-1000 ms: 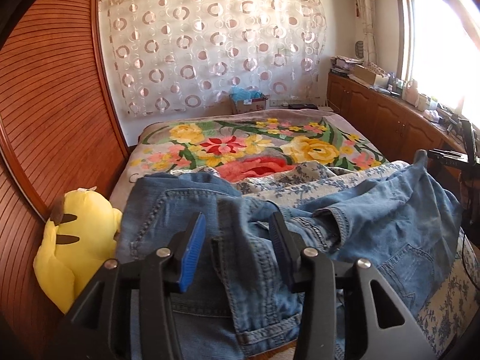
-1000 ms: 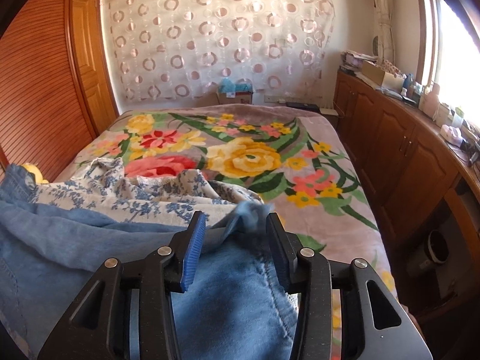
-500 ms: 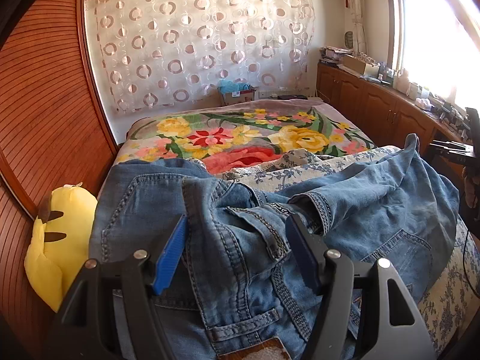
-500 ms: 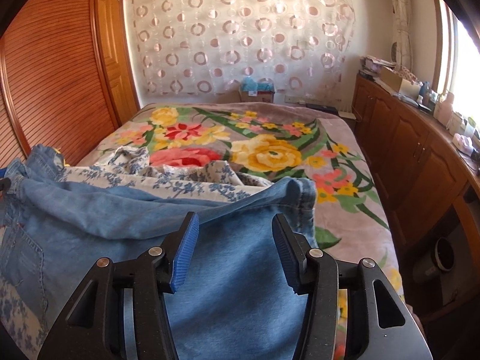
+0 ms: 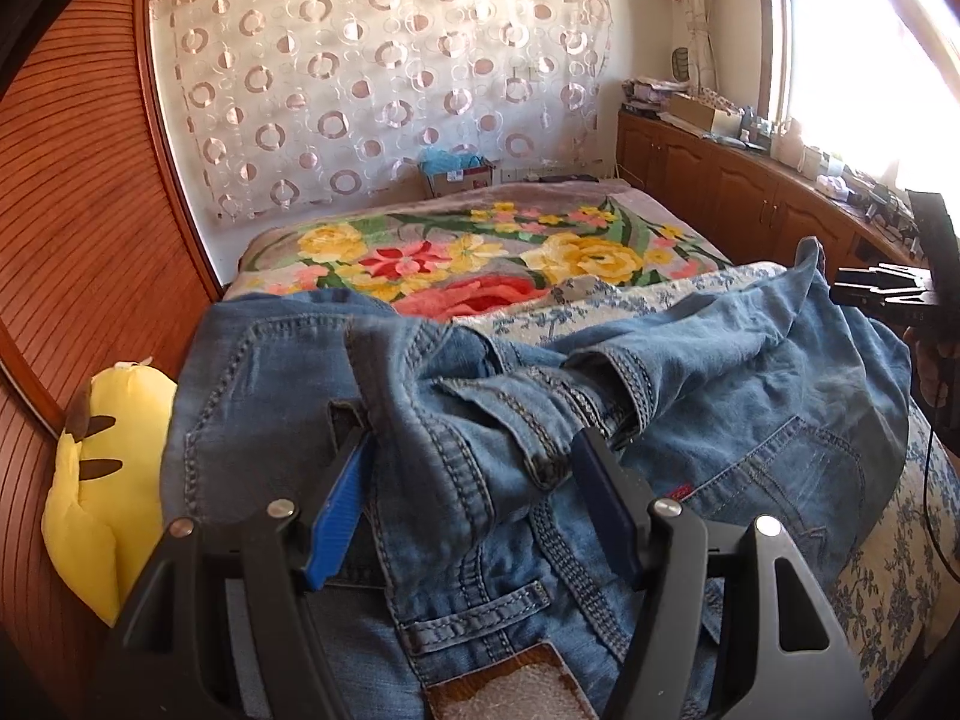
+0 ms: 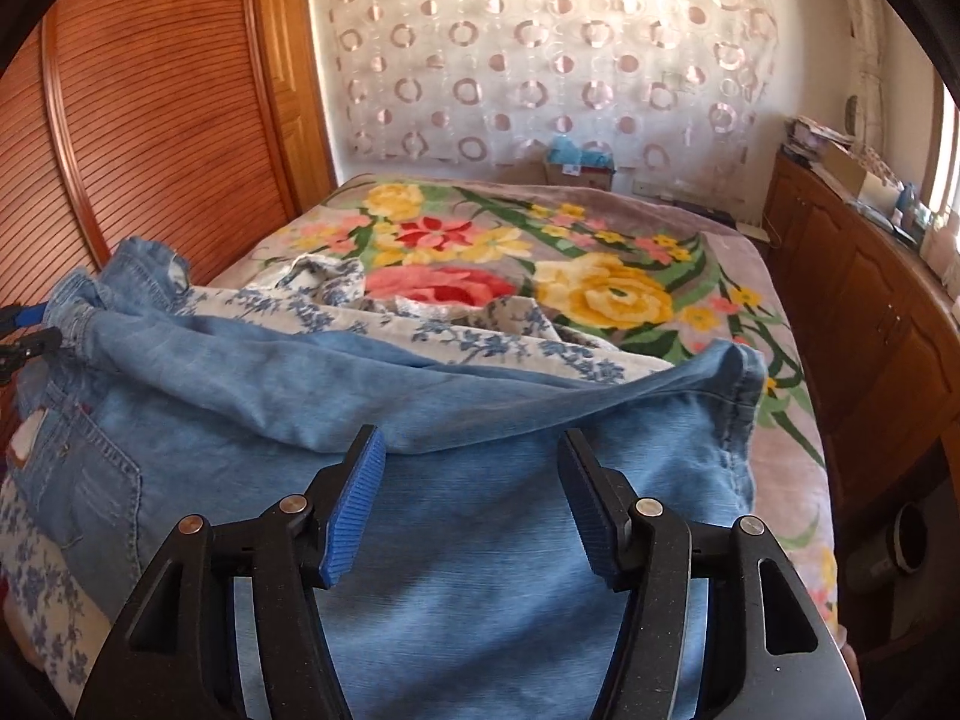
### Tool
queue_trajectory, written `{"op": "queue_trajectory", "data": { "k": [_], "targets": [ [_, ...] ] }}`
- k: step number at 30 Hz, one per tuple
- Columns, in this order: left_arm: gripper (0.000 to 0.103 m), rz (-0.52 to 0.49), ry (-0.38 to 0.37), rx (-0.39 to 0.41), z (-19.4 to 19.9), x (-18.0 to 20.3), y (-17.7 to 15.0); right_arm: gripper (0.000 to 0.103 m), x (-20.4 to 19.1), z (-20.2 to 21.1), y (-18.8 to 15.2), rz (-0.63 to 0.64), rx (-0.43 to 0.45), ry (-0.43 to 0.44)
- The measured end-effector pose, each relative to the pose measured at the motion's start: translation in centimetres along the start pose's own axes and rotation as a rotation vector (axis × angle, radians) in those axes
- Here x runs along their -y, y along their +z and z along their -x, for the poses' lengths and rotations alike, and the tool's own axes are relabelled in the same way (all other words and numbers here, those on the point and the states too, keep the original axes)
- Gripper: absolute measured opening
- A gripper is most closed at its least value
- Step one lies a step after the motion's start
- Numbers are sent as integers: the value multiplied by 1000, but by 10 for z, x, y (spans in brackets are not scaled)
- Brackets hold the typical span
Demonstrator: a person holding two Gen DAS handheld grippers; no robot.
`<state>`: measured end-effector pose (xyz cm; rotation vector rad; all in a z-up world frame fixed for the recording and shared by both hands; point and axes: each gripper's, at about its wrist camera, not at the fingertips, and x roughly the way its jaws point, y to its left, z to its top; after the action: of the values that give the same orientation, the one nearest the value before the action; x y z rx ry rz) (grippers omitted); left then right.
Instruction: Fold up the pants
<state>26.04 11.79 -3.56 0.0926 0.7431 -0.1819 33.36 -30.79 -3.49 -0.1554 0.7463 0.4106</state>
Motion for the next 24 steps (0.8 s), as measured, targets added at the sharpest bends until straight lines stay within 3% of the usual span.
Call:
{"op": "queue_trajectory", "data": {
  "k": [6, 11, 14, 24],
  "targets": [
    [66, -39, 17, -13, -11, 3, 1, 63, -26, -8, 2, 41, -17, 29],
    [26, -51, 46, -21, -17, 3, 11, 63, -48, -15, 4, 76, -26, 63],
    [12, -38, 44, -21, -21, -2, 15, 63, -65, -20, 11, 123, -27, 83],
    [6, -27, 30, 36, -10, -3, 23, 63, -114, -59, 26, 224, -91, 182]
  ]
}}
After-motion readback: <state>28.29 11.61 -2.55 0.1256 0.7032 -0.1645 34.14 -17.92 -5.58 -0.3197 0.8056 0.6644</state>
